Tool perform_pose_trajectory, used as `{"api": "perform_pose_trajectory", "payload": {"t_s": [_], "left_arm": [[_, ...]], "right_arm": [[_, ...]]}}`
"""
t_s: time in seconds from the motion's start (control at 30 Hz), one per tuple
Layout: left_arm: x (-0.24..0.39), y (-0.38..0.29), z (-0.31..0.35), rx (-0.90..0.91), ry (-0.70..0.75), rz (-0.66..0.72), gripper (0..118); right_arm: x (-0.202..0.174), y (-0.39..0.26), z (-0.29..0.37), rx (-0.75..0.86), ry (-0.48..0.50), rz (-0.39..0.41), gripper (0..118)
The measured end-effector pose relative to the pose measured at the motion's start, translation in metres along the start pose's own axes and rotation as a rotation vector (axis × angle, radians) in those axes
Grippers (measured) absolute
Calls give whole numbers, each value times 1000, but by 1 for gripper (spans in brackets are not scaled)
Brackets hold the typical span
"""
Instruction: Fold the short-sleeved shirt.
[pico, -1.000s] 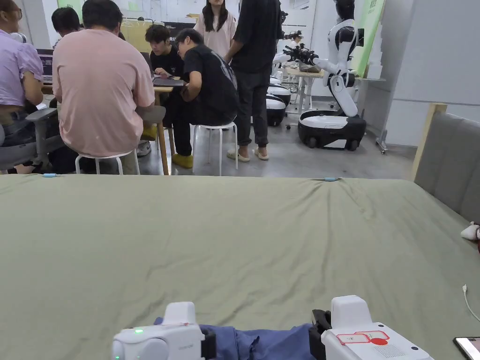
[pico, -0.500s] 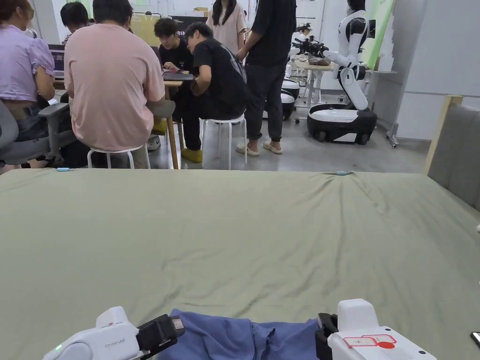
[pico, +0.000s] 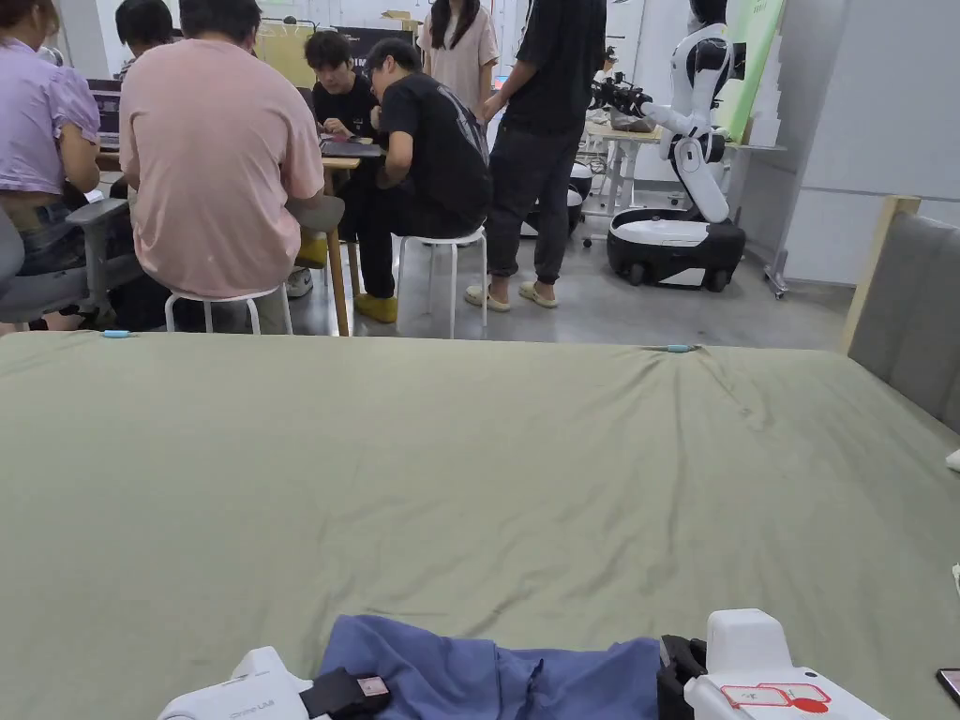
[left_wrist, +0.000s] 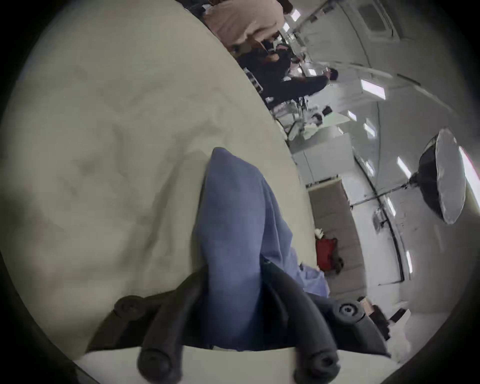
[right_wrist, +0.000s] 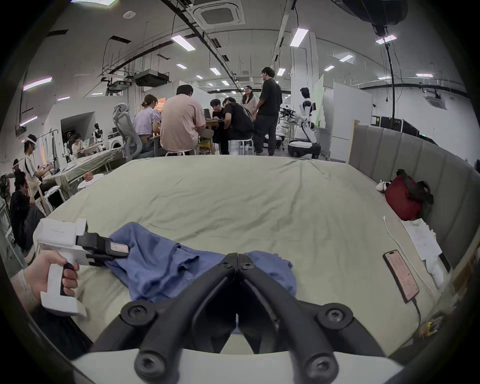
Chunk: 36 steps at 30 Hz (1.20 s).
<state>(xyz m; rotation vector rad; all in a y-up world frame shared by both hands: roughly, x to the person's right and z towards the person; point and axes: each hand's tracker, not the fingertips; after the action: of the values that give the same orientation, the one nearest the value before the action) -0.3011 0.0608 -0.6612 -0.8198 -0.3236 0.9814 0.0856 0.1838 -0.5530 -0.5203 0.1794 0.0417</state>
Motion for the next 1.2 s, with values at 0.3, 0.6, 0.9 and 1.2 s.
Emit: {"api": "perform_pose_trajectory", "payload": {"t_s": [0.3,0.6,0.9,1.2], "left_arm": [[13,48,73,282,315,-206,12],[154,-48,9,195,398,-893,12],[158,-160,-86,31,514,-1269,13],[178,-75,17,171,66,-698,101]], "right_arm": [[-7,-4,-2,-4,9,0,0],[2,-14,2,-9,6,-16,0],[14,-28,13,-14,-4,-44,0],[14,-27,10,-1,21,-68,0]]}}
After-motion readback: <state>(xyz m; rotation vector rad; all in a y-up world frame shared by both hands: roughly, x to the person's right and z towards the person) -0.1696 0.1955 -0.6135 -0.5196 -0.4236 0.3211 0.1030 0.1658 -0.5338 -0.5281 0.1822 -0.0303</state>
